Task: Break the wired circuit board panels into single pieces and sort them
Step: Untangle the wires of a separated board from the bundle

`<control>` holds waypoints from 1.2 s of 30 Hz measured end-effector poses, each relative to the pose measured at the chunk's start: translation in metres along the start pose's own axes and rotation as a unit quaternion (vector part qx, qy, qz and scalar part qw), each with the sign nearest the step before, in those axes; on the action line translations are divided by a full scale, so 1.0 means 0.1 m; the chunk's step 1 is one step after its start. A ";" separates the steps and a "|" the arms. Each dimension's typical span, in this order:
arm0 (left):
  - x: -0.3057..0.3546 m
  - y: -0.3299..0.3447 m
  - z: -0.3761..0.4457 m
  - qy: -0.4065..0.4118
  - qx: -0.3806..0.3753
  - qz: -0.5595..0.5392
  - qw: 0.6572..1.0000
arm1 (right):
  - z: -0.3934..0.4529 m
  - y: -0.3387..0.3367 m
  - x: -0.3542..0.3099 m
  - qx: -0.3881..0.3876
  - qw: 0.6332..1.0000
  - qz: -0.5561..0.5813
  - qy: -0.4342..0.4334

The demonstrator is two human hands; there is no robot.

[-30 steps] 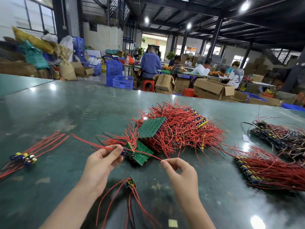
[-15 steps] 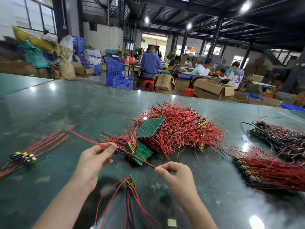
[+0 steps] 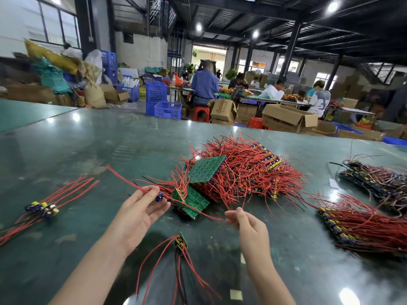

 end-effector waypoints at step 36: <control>1.06 -1.19 0.22 0.156 0.238 0.840 0.461 | -0.13 0.13 0.05 -0.131 0.973 -0.183 -0.059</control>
Point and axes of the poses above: each hand's wrist, its own z-axis towards the middle knuckle, its own y-axis out of the palm, x = y × z, the point moved 1 cm from there along z, towards the middle knuckle, and after that the axes turned 2 degrees about -y, right-handed, at the moved point
